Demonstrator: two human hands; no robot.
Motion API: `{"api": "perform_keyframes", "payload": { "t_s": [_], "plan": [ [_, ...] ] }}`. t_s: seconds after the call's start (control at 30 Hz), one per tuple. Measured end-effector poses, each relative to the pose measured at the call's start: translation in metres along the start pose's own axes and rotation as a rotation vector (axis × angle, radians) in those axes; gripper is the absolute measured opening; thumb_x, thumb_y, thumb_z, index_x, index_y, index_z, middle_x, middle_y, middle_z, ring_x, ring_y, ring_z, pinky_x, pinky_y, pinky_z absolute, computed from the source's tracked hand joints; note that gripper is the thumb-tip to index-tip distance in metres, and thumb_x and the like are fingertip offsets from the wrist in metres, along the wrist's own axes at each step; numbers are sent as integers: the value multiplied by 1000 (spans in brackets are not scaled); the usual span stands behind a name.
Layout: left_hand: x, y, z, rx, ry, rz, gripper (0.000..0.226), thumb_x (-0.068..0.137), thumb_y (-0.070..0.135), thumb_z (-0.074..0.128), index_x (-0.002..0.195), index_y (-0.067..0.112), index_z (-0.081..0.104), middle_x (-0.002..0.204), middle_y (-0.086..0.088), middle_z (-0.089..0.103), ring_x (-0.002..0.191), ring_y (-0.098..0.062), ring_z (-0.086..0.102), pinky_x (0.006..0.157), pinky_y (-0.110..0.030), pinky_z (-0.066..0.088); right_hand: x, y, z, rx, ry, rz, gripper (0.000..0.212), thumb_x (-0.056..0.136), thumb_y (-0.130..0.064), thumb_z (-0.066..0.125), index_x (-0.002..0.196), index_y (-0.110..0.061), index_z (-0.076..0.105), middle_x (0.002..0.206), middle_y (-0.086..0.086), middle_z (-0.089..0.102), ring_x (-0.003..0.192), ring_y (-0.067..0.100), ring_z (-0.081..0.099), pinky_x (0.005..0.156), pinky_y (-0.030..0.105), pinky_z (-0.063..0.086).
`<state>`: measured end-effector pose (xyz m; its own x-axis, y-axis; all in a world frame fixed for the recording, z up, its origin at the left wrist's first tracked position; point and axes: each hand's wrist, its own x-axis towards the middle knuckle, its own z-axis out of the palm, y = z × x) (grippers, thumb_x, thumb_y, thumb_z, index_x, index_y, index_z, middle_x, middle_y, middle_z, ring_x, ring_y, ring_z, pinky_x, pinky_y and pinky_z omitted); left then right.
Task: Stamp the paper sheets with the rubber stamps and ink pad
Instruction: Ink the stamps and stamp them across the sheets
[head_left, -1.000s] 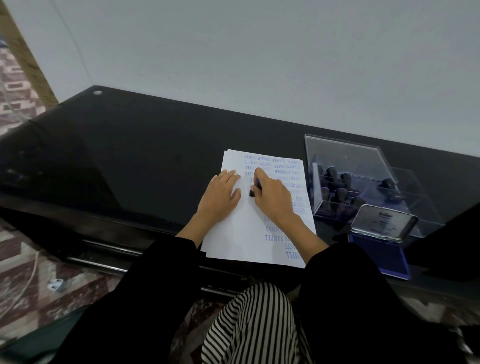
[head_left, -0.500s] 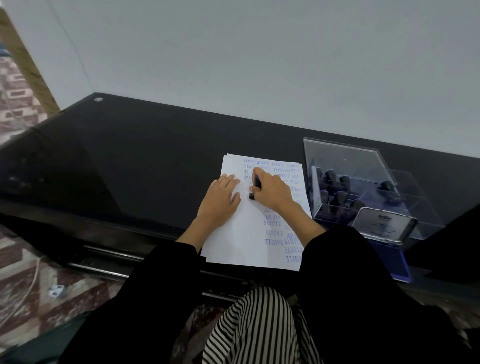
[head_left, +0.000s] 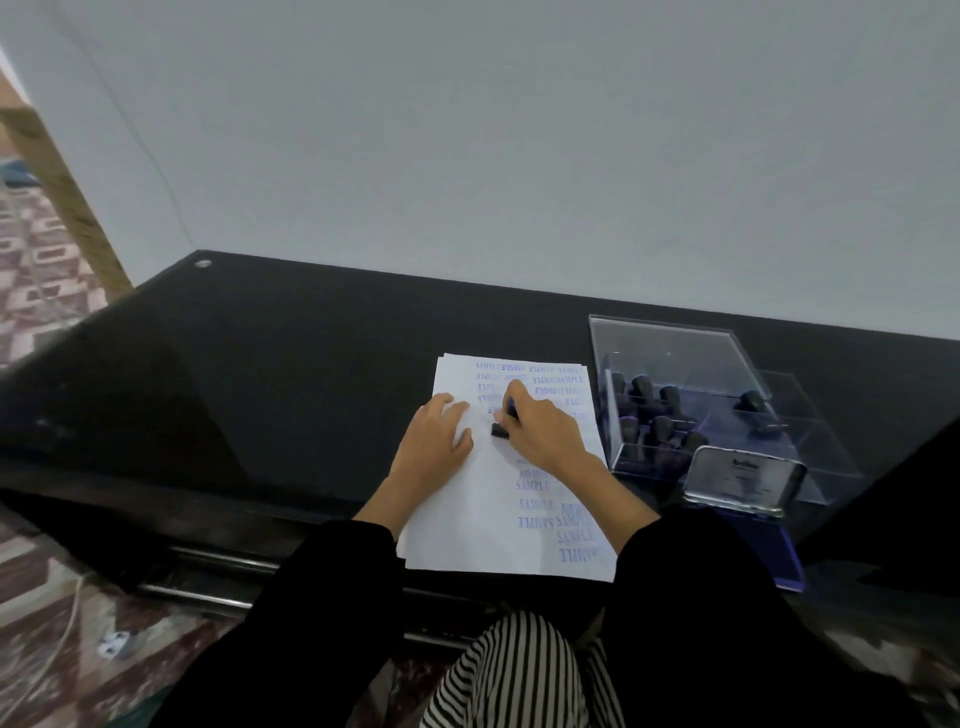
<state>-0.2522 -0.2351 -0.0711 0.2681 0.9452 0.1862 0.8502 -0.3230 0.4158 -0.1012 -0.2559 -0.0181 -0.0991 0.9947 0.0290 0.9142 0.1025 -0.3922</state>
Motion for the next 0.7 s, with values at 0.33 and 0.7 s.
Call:
{"api": "perform_keyframes", "payload": {
  "t_s": [0.33,0.7],
  "plan": [
    [10,50,-18,-56,-32,68,33,95,12,44,128,13,49,135,-4,48,119,-19,48,101,-27,37,-28,41,-72,169,226,140,19,100,-27,33,88,-14,39,78,8,56,69,22,47,56,30,31],
    [38,167,-23,-111,-14,364,32,94,10,42,125,8,51,124,-10,51,112,-23,50,93,-31,41,-57,99,-138,198,199,262,30,98,-32,43,102,-9,24,80,4,50,77,26,49,62,33,36]
  ]
}}
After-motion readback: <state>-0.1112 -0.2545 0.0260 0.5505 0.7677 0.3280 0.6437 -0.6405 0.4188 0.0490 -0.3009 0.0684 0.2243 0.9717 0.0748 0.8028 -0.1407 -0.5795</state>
